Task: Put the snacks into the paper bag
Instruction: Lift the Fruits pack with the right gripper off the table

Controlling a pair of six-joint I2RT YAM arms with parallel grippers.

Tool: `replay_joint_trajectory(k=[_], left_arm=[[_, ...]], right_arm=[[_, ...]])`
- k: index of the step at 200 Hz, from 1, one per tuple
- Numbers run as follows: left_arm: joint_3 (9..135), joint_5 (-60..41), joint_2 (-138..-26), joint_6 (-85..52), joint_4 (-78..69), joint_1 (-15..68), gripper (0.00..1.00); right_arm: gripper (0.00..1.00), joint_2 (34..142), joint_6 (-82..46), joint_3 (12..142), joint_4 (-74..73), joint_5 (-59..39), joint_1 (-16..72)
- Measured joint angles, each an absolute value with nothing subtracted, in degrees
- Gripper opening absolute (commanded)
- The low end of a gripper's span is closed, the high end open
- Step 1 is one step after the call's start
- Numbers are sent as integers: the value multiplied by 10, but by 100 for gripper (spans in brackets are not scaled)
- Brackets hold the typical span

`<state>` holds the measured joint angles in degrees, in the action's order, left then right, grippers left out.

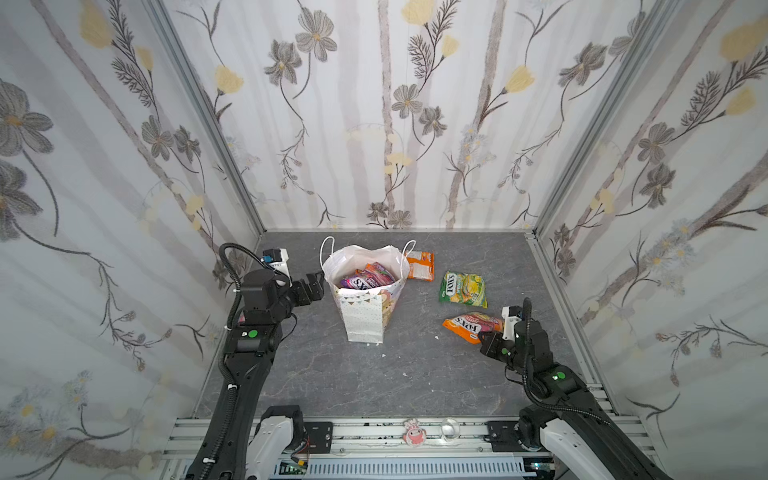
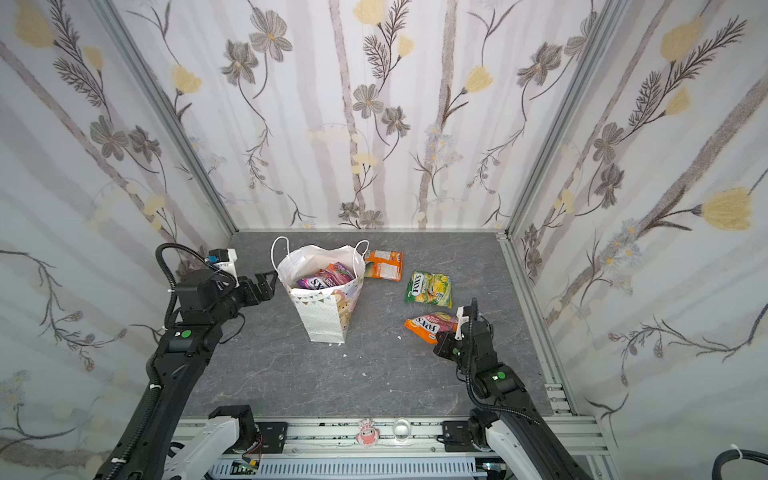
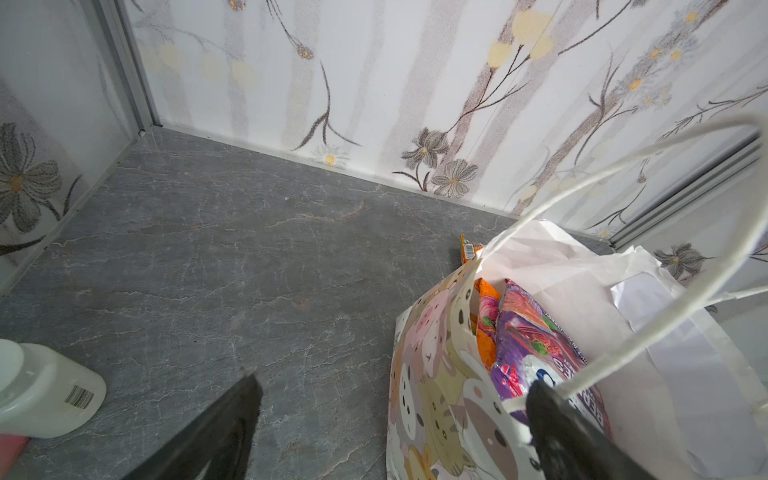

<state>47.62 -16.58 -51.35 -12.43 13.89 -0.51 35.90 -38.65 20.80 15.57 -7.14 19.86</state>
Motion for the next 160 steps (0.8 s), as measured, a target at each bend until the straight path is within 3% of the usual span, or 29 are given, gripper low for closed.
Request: replay_joint_trajectory(k=[160], left_arm=[[476,-166,-510,-124,139,-5,100]], right_arm=[[0,421,-327,371,187,-132,203]])
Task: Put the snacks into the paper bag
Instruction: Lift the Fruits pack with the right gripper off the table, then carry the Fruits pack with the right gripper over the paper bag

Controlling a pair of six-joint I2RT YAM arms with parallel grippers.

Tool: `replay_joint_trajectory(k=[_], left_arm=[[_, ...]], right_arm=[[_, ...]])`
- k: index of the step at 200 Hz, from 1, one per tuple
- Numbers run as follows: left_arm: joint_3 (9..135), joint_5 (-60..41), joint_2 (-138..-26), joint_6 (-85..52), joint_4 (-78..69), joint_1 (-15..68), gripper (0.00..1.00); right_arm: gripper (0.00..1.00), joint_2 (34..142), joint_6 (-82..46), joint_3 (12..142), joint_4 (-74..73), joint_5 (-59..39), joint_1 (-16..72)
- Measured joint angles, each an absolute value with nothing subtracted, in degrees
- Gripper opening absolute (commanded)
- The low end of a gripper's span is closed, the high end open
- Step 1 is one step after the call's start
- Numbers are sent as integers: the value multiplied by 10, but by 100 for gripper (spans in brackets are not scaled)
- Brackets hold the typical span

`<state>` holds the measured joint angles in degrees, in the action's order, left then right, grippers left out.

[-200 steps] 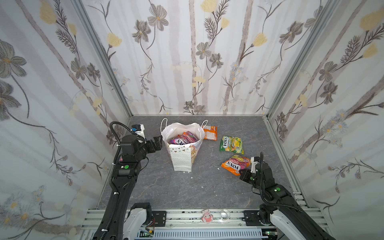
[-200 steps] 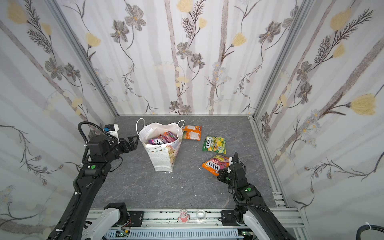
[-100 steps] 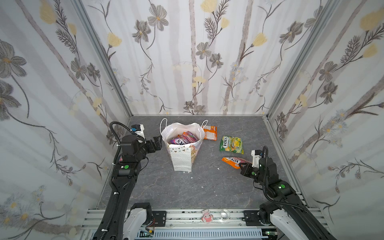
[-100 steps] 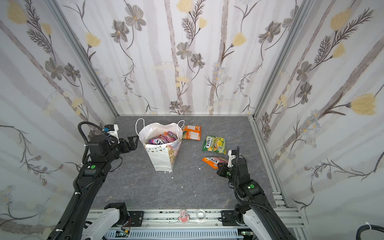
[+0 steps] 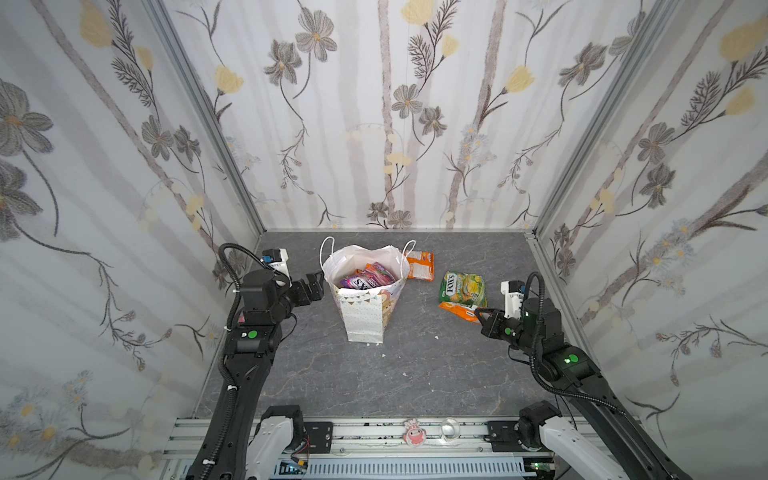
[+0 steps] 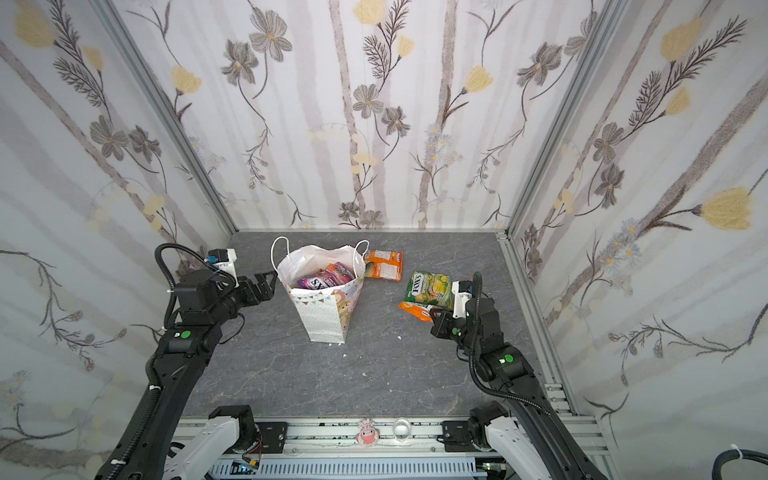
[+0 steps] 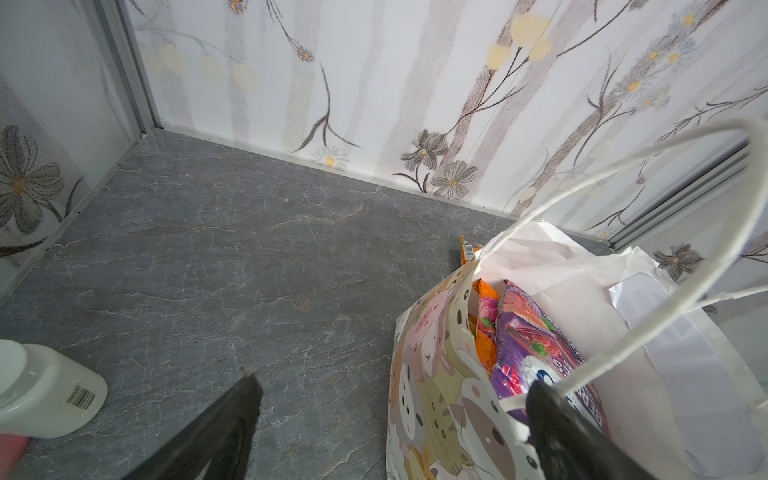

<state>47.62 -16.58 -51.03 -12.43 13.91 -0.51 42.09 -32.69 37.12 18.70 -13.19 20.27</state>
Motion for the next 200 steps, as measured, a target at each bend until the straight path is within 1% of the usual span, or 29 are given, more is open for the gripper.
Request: replay_joint_trajectory(k=[36,79,147,200], left_arm=[[476,-168,-507,-125,139,-5,100],[489,-210,-507,-135,138,-12,100],[505,-260,-496,-139,130,-24,100],[545,-300,-522,-150,109,-25,100]], right_arm=[[0,450,-313,423,194,-147,217],[0,485,-293,496,213,-159,232],[0,521,-274,613,259,-164,300],[0,529,-269,675,287,-166,335]])
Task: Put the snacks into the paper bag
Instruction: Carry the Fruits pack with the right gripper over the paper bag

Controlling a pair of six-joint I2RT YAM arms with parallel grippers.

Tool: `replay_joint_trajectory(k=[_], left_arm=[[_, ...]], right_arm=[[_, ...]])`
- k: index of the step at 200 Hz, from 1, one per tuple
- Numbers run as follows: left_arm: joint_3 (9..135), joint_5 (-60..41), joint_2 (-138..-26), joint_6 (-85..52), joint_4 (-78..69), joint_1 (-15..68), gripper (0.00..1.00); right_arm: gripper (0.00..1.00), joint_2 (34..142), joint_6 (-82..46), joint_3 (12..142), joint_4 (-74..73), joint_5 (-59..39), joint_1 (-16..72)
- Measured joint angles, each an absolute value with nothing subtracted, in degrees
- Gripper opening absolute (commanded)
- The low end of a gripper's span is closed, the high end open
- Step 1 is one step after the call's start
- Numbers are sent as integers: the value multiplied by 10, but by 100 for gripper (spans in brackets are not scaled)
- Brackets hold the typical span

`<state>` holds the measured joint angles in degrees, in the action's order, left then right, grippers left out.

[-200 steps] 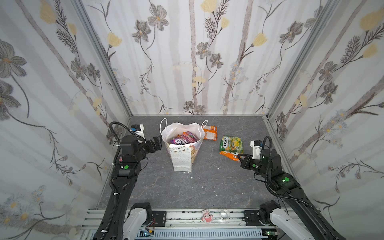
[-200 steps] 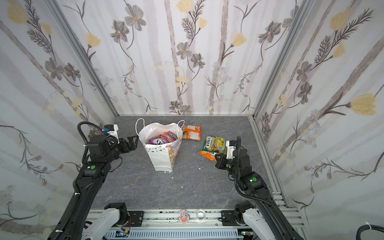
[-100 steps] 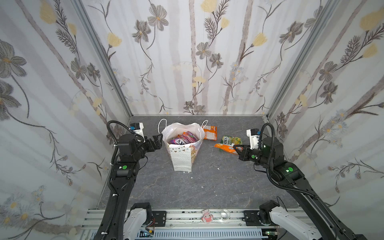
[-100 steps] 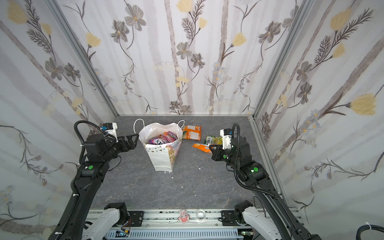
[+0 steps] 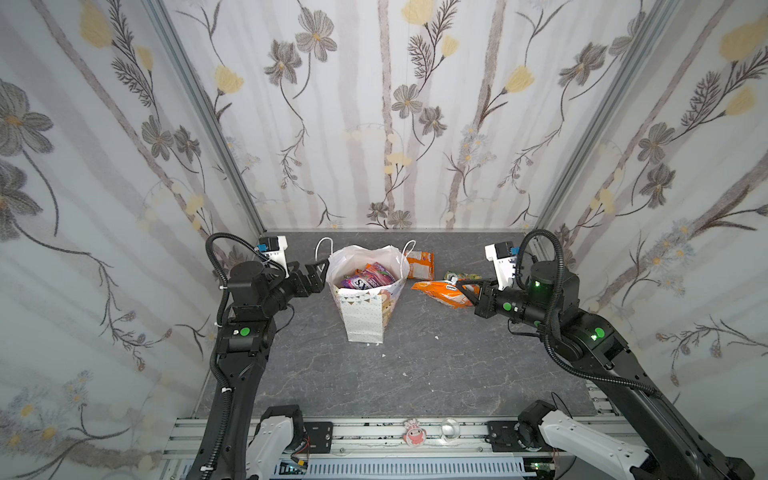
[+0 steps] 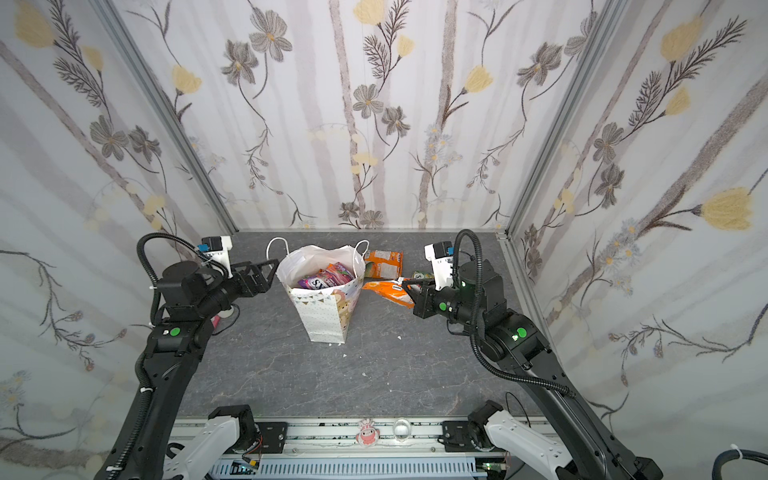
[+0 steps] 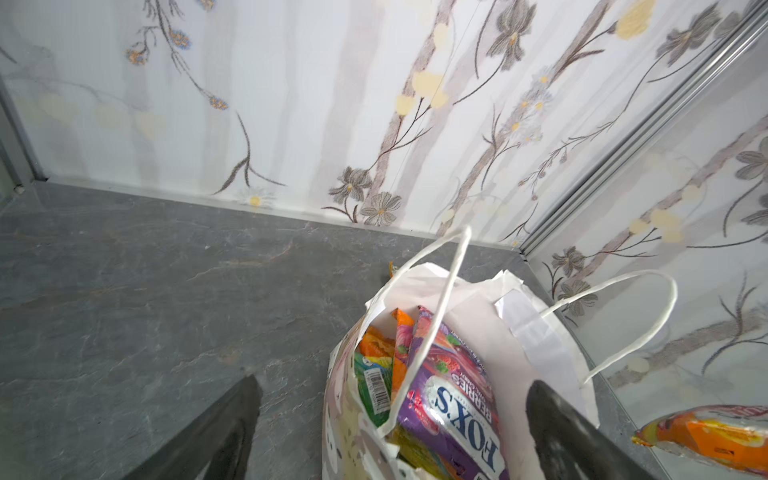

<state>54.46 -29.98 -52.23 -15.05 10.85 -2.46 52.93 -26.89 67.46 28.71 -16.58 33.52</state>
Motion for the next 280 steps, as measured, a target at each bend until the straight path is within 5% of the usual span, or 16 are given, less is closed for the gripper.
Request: replay_joint_trajectory(k=[176,280], left_arm=[[502,-331,-528,-178,60,-25,100],[492,-345,-533,-191,47,-25,97]], right_arm=[[0,722,-256,909,294,-241,498],[0,886,-227,1083,271,-201,536]])
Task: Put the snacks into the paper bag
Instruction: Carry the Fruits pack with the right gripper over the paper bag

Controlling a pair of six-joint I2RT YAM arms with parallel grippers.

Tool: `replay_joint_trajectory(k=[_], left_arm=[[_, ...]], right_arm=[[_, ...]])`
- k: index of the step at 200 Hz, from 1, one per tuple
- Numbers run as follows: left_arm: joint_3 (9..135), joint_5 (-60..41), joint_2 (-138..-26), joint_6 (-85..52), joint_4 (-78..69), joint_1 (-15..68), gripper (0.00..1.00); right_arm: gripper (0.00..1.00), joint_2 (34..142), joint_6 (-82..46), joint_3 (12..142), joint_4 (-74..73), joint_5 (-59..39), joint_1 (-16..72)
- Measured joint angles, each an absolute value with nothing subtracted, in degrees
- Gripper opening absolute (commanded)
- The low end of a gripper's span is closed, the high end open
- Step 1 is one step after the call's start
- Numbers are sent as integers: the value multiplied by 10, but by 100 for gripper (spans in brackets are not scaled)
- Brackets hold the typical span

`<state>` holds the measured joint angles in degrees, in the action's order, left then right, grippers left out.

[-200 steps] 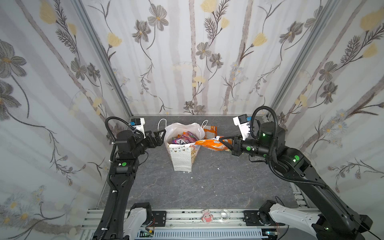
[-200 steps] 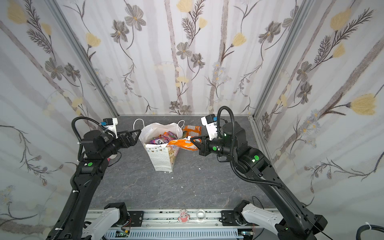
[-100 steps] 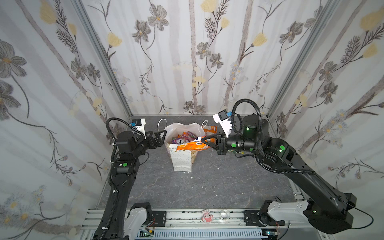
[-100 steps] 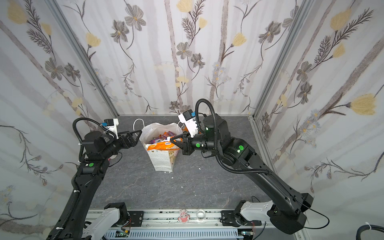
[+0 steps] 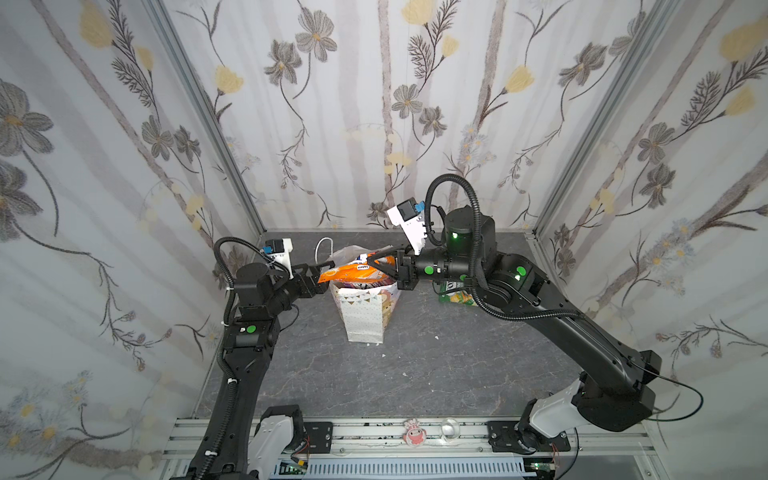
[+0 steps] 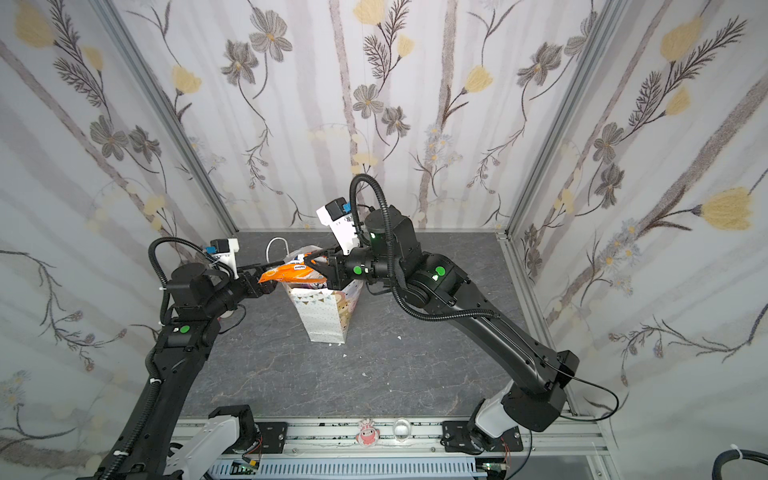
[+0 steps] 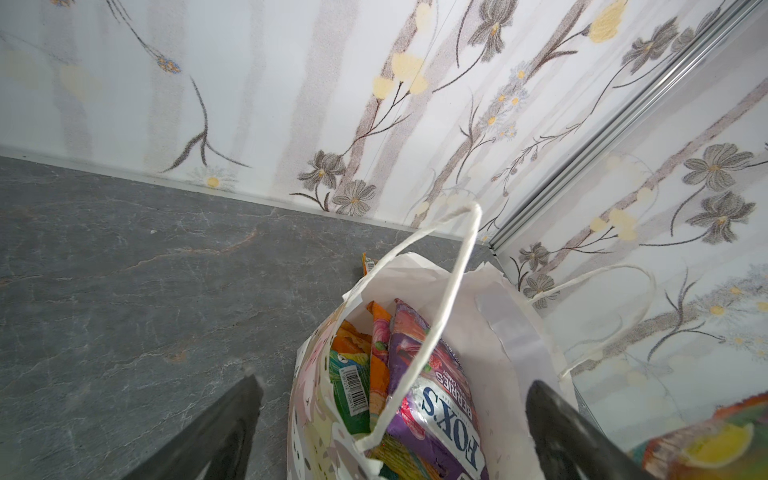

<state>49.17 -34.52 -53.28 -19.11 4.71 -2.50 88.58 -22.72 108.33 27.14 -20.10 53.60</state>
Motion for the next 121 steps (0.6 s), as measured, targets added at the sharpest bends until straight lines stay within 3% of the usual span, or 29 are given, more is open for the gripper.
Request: replay_joint_trajectory(k=[52,121], left_arm=[[492,-344,-537,-194,45,-26,93],[492,-330,-535,-194,46,-27,93]], right_arm=[[0,963,-188,1152,312,-151,536],[0,983,-162,1165,350,-84,506]])
